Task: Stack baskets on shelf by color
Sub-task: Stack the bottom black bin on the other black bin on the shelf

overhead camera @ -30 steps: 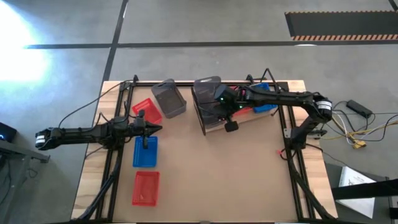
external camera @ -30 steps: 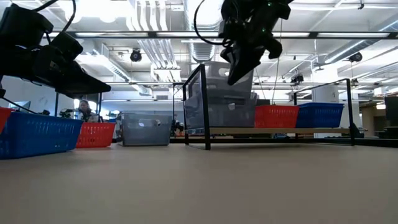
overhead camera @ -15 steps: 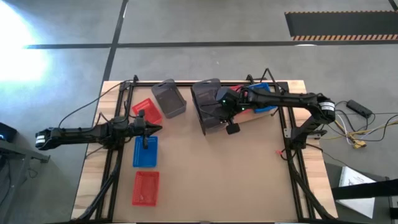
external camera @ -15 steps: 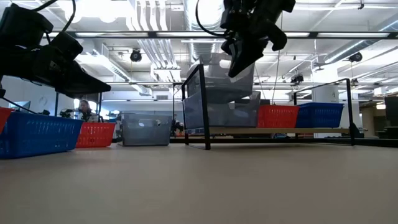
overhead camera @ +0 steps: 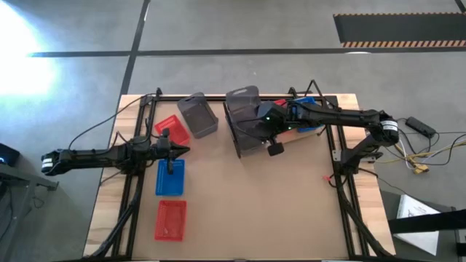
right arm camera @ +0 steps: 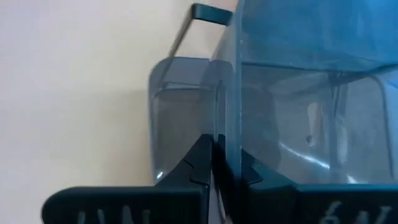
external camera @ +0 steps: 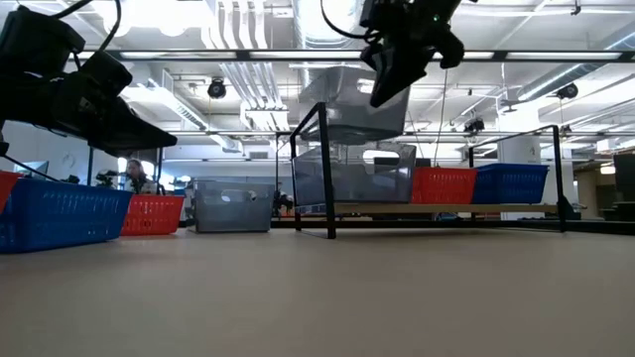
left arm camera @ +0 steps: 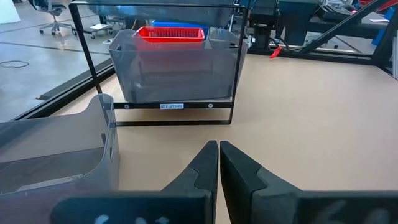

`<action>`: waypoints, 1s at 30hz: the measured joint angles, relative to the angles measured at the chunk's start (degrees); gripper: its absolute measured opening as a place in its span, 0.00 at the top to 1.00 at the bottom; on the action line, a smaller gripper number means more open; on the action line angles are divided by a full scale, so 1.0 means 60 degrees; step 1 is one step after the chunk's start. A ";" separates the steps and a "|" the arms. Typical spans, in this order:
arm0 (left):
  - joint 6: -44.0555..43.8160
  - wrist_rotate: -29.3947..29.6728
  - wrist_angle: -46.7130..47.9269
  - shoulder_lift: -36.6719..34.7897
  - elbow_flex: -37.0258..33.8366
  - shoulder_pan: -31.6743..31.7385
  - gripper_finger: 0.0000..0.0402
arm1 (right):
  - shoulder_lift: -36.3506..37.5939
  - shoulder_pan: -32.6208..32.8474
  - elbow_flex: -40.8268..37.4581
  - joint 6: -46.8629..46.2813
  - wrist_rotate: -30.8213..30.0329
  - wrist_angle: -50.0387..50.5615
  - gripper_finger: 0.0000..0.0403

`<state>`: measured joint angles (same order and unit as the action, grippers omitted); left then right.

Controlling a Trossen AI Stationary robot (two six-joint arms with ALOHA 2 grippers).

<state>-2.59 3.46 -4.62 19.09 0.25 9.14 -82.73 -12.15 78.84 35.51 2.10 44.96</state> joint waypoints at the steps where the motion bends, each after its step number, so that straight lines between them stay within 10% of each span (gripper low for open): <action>1: -0.0003 0.0000 0.0000 -0.0003 0.0000 -0.0003 1.00 | 0.0022 0.0024 0.0005 -0.0024 0.0045 0.0121 0.98; 30: 0.0000 -0.0003 -0.0002 0.0000 0.0000 -0.0003 1.00 | -0.0412 0.0089 -0.0257 0.0133 0.0974 -0.0099 0.98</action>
<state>-2.59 3.44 -4.63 19.09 0.25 9.13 -85.20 -11.62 77.30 36.30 7.94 44.36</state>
